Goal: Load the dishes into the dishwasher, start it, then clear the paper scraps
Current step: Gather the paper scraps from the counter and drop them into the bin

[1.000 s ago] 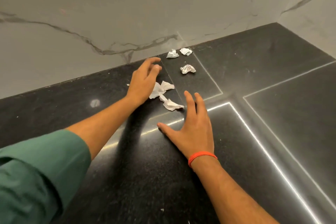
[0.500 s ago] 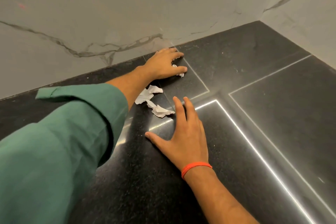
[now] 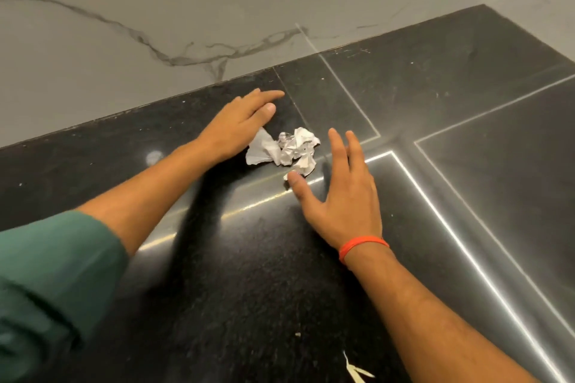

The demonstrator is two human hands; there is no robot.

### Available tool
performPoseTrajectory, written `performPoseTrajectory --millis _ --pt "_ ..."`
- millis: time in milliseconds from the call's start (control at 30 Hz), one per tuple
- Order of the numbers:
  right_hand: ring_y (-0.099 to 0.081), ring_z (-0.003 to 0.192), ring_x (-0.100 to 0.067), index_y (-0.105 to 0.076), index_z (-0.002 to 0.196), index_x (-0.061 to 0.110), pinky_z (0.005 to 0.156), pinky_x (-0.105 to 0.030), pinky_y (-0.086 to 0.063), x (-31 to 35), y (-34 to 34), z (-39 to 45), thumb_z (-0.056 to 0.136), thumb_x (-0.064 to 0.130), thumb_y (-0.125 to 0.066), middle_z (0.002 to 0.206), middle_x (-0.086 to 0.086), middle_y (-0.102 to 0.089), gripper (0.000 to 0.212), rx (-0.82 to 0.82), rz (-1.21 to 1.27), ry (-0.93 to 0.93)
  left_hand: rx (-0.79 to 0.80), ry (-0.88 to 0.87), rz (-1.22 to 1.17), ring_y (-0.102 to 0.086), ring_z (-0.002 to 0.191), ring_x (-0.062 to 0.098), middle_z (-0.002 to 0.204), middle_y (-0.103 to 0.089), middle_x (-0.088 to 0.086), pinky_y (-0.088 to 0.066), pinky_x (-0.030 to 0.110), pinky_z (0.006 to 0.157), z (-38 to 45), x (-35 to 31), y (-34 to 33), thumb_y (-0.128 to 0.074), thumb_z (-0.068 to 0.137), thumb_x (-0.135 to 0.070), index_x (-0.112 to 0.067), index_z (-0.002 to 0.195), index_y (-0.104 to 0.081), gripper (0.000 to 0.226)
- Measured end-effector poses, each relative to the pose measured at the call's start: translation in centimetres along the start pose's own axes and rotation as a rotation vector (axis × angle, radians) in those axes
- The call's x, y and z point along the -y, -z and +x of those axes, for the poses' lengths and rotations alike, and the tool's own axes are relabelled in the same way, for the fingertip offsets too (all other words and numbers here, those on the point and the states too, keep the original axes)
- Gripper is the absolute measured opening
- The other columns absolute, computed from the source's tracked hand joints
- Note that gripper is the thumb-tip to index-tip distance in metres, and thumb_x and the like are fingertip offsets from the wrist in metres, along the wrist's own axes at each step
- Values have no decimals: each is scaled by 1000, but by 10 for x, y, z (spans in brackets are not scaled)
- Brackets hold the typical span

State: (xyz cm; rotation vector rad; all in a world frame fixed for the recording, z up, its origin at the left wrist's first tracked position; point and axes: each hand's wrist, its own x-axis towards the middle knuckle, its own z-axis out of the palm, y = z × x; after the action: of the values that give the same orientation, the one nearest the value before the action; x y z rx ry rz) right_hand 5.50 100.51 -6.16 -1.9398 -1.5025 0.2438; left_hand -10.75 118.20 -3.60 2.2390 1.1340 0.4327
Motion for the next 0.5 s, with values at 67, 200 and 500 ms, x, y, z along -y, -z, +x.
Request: performPoseTrajectory --millis 67,200,500 --pt "-28 147 -22 -23 156 26 112 -40 -35 -1 0 0 86 74 -48 164 -6 -17 89 -2 19 3 44 2 130 -17 155 18 160 -37 -4 -10 47 125 -3 1 -16 -30 101 -47 -29 150 -46 54" --pt "-31 145 -22 -28 155 23 111 -41 -38 -3 1 0 86 74 -40 163 -6 -19 86 -4 81 1 110 -158 157 -16 155 15 163 -33 -4 -9 39 125 -37 -23 -50 -27 103 -45 -27 152 -42 54" --pt "-59 108 -3 -66 119 20 90 -21 -44 -7 25 -11 99 51 -36 115 9 -67 48 38 443 -66 15 -19 -114 -29 148 4 157 -42 -12 -23 34 123 -84 -72 -74 -32 105 -37 -29 154 -39 50"
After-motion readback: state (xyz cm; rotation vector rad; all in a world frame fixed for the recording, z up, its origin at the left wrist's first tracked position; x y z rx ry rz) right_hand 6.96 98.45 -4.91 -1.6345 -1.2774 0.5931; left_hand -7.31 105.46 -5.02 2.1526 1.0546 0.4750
